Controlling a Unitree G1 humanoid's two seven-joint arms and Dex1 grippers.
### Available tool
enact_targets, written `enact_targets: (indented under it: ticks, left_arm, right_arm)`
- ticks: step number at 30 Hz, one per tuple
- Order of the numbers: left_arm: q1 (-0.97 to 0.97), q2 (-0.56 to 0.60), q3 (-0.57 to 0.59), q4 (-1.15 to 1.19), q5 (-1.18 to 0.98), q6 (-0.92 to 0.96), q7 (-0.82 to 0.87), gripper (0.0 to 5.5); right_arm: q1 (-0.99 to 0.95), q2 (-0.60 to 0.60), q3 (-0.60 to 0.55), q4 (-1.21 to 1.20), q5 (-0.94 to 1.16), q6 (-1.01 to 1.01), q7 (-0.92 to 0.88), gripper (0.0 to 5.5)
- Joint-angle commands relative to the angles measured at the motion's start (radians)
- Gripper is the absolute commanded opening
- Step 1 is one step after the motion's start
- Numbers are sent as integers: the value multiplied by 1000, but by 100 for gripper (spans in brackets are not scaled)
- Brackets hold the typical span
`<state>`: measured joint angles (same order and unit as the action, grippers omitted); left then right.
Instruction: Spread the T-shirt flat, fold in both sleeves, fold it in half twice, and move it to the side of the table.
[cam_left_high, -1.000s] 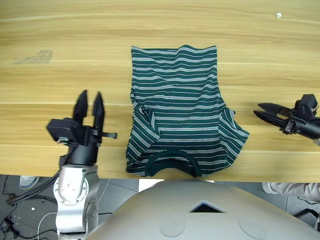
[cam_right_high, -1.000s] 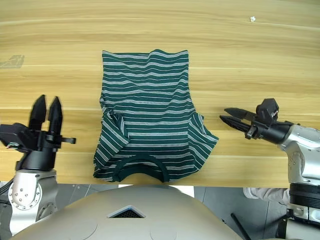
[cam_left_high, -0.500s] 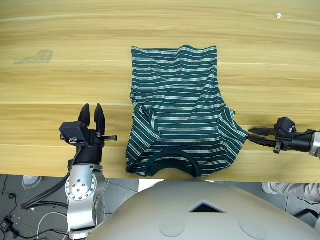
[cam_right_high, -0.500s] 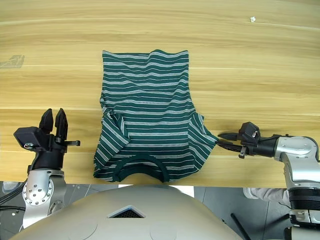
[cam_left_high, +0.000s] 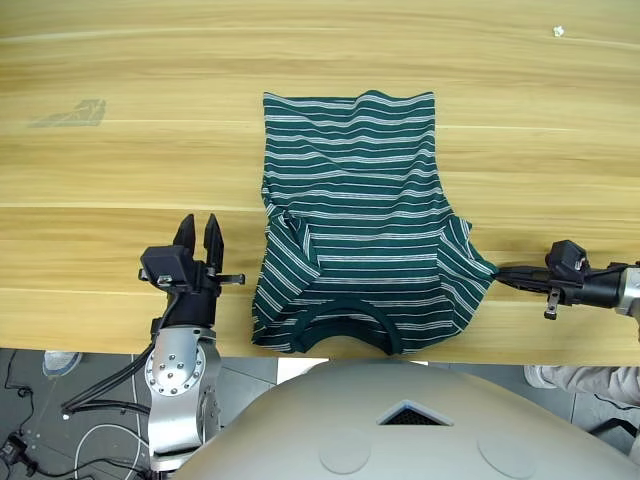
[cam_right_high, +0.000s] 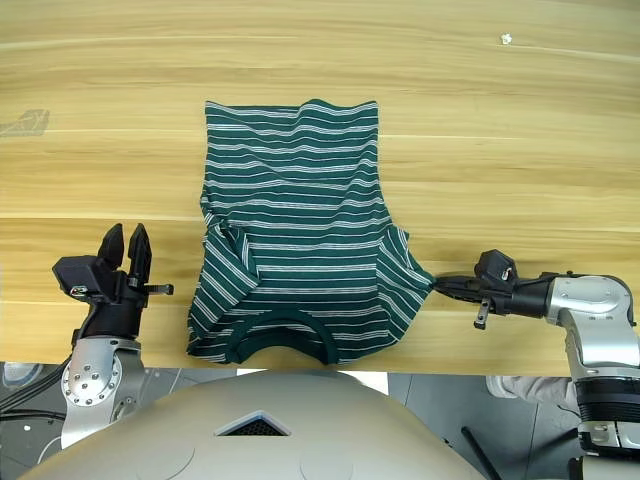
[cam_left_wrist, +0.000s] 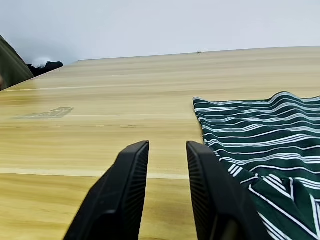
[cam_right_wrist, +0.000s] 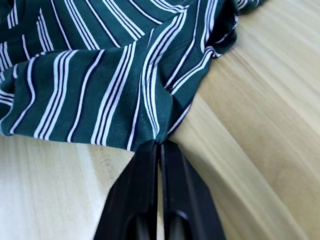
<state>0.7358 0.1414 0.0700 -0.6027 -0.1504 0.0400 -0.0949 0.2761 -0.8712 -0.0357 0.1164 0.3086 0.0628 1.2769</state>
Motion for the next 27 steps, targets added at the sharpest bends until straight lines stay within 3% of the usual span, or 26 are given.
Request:
enact_targets:
  ticks: [1, 12, 27]
  left_arm:
    - [-4, -4, -8, 19, 23, -11, -9, 142]
    - [-17, -6, -36, 44, 52, -15, -27, 142]
    - [-24, -12, -69, 29, 79, 6, -20, 142]
  right_arm:
    - [-9, -20, -47, -96, 77, 55, 27, 2]
    - [20, -8, 27, -402, 126, 127, 40, 2]
    - [-75, 47, 220, -378, -5, 78, -10, 2]
